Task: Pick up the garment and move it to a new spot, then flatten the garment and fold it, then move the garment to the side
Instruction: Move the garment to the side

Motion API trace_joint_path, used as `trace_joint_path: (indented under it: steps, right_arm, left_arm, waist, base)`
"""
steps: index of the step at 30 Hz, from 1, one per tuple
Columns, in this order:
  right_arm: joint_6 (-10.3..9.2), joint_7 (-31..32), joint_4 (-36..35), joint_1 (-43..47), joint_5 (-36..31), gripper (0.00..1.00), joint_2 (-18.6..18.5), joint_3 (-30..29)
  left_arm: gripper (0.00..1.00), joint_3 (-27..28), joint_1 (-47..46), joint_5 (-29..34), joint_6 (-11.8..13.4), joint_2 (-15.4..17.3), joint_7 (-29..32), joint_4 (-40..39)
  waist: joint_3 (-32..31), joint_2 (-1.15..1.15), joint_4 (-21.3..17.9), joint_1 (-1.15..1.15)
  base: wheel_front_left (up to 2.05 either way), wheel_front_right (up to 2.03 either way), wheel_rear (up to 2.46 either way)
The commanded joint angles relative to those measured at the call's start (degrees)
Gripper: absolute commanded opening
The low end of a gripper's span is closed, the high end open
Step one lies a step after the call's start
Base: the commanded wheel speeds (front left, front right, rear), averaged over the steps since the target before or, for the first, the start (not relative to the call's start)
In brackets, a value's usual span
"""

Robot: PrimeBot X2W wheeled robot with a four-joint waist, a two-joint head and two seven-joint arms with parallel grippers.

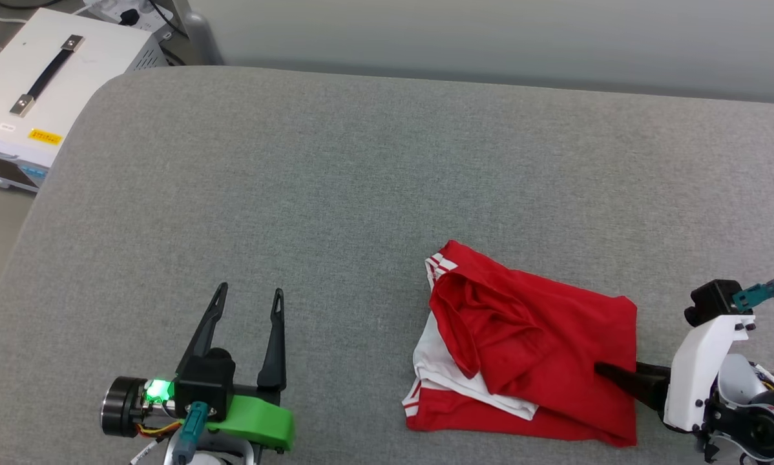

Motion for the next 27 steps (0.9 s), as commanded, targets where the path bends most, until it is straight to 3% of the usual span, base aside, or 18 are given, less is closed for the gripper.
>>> trace_joint_path:
  steps: [1,13,15,16,27]
  right_arm:
    - [-0.05,-0.61,0.95,-1.31,0.83,1.0,0.7,0.68]
    - [-0.05,-4.66,6.53,-5.2,2.37,1.0,1.99,8.8]
    - [-0.05,-5.83,7.11,-5.89,2.2,0.08,1.57,9.88]
    - [-0.05,-6.42,7.2,-6.23,2.36,0.0,1.37,10.53]
    - [-0.05,-15.25,4.35,-10.53,1.94,0.0,-3.63,14.9]
  left_arm:
    - [1.0,-0.15,-1.18,0.29,-0.21,-0.24,-0.34,-0.09]
    - [1.0,-0.57,-2.75,0.34,-0.06,-0.51,-0.34,0.27]
    - [1.0,-0.54,-2.9,0.3,0.05,-0.58,-0.34,0.27]
    - [1.0,-0.56,-2.9,0.3,0.11,-0.62,-0.34,0.28]
    - [1.0,-0.72,-2.33,0.31,0.45,-0.77,-0.34,1.29]
  waist:
    - [0.84,0.0,0.77,0.0]
    - [2.98,0.0,2.47,0.0]
    - [3.25,0.0,2.59,0.0]
    - [3.34,0.0,2.62,0.0]
    - [1.91,0.0,1.11,0.0]
  base:
    - [0.0,0.0,0.0]
    - [0.0,0.0,0.0]
    - [0.0,0.0,0.0]
    - [0.0,0.0,0.0]
    - [0.0,0.0,0.0]
